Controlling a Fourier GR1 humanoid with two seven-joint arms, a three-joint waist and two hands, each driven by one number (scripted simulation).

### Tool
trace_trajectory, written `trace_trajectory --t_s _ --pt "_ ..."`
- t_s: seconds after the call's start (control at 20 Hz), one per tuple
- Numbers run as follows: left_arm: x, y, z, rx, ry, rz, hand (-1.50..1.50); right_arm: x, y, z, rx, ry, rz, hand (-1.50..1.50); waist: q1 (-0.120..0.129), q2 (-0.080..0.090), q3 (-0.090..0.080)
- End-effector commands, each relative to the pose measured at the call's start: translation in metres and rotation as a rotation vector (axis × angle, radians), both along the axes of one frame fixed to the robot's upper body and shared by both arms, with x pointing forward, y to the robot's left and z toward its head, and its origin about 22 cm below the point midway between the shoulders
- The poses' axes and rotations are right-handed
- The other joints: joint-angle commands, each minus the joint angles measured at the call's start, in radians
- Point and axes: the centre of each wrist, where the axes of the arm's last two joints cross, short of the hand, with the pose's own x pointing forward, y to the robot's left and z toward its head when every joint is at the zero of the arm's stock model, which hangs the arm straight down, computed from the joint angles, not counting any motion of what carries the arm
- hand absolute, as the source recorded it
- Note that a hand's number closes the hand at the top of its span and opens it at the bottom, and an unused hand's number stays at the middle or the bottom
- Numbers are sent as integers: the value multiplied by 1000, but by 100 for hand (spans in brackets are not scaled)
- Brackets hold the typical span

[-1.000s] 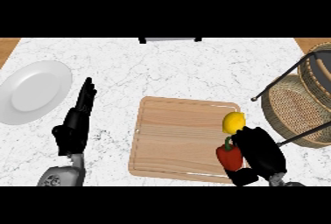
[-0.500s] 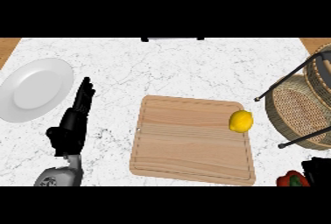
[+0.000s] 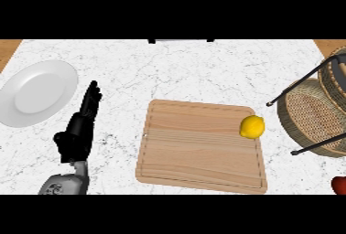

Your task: Pick the bell pepper from the cutting board and place it in the tiered basket

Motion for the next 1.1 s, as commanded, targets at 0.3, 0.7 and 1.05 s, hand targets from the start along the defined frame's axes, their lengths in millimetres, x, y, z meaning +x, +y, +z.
trace_trajectory --t_s 0.3,0.7,1.05 --pt "3 0 4 3 -10 -6 0 6 1 45 336 -160 101 150 14 -4 0" --pt "2 -9 12 -5 -2 -18 0 38 -11 104 388 -215 41 150 37 5 2" --pt "6 -8 -1 -3 -2 -37 0 61 -44 142 304 -218 -9 150 40 10 3"
